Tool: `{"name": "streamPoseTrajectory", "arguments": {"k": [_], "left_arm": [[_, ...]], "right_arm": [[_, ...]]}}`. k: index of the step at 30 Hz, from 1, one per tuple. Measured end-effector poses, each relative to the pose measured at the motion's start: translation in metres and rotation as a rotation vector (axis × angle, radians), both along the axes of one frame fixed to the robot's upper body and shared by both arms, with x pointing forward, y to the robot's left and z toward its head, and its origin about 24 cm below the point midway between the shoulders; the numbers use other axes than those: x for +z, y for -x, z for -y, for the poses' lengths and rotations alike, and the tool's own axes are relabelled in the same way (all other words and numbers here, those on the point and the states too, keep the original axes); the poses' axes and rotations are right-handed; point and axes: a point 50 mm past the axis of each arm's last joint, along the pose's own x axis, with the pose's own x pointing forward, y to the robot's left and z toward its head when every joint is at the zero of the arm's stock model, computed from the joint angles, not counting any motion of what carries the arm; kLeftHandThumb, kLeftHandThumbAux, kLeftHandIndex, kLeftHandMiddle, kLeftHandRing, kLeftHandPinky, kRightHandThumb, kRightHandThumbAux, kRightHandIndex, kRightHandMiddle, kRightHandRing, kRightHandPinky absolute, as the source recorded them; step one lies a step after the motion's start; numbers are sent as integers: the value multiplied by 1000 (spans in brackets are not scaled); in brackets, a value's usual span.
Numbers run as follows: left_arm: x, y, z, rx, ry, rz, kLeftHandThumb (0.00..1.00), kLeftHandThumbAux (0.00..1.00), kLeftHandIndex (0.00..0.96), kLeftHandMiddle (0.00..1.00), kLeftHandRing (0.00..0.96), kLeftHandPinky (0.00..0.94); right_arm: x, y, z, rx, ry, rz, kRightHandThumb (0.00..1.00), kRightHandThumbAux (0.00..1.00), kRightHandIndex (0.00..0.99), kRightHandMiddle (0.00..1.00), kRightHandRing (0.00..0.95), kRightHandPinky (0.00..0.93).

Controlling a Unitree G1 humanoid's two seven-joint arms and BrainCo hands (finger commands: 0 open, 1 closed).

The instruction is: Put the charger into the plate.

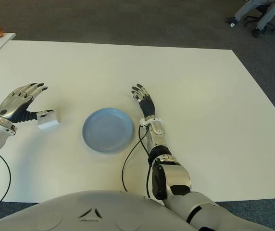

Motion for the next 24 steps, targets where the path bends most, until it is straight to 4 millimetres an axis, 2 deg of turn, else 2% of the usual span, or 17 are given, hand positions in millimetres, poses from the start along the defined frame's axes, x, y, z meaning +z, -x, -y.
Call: {"name": "streamPoseTrajectory", "arguments": {"k": [10,24], "left_arm": [[-8,-7,-3,19,-15,-44,274,233,0,0,0,0],[-24,-5,-10,59,-12,-203,256,245,0,0,0,0]], "right_arm": [[0,0,0,1,0,0,0,566,123,218,176,142],[0,0,0,1,1,1,0,574,118,227,184,136]]}}
